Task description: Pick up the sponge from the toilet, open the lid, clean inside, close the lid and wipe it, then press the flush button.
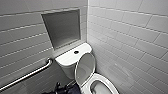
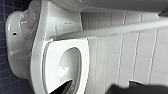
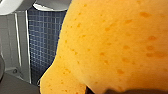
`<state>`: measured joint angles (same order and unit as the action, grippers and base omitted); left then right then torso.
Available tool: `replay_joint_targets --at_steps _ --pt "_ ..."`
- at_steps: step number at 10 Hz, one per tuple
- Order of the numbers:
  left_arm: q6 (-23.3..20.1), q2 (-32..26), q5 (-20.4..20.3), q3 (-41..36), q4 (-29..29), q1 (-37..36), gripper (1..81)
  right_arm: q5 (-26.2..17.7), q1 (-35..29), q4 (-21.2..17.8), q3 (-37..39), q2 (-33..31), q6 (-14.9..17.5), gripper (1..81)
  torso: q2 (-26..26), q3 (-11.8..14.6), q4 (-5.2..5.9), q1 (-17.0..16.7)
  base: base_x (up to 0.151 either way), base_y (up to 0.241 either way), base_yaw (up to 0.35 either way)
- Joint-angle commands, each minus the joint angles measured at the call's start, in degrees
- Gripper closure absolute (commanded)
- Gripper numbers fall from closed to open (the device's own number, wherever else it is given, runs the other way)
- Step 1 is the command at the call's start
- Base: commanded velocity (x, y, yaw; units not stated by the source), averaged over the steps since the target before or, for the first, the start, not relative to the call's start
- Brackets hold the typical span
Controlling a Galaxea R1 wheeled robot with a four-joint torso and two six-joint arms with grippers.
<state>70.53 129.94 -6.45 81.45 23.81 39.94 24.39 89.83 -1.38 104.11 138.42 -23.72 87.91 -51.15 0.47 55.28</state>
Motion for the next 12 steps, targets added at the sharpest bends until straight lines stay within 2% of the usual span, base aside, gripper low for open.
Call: replay_joint_targets --at_steps 1,3,4,6,7,9,11,12 --pt "-0.5 -6.1 17.2 -11.8 29.1 6.4 1.0 -2.9 -0.4 4.3 -2.2 -2.6 0.3 81.1 0.0 0.0 0.00 0.0 0.000 0.000 0.000" --pt "-0.5 -6.1 21.6 -12.9 37.8 13.2 1.0 -2.9 -0.4 5.9 -3.2 -3.0 0.2 81.1 0.0 0.0 0.00 0.0 0.000 0.000 0.000" --pt "-0.8 -6.3 24.6 -14.2 38.2 16.3 1.0 -2.8 -0.4 6.1 -4.7 -3.7 0.1 81.1 0.0 0.0 0.00 0.0 0.000 0.000 0.000" --pt "-1.1 -6.6 37.4 -18.9 37.3 20.3 1.0 -2.8 -0.7 6.3 -6.3 -4.1 0.2 81.1 0.0 0.0 0.00 0.0 0.000 0.000 0.000" --pt "-1.1 -6.6 39.5 -20.2 37.2 21.8 1.0 -2.8 -0.7 6.3 -6.2 -3.8 0.2 81.1 0.0 0.0 0.00 0.0 0.000 0.000 0.000" --pt "-0.4 -5.8 39.2 -18.8 36.7 23.5 1.0 -2.8 -1.1 6.3 -6.6 -3.8 0.3 81.1 0.0 0.0 0.00 0.0 0.000 0.000 0.000" --pt "-0.6 -3.5 38.5 -15.9 30.4 24.4 1.0 -2.8 -1.3 6.3 -7.2 -4.1 0.3 81.1 0.0 0.1 0.00 0.0 0.000 0.000 0.000" --pt "-0.9 -3.1 38.5 -16.3 30.2 25.8 1.0 -2.8 -1.5 6.3 -7.4 -4.1 0.3 81.1 0.0 0.1 0.00 0.0 0.000 0.000 0.000"
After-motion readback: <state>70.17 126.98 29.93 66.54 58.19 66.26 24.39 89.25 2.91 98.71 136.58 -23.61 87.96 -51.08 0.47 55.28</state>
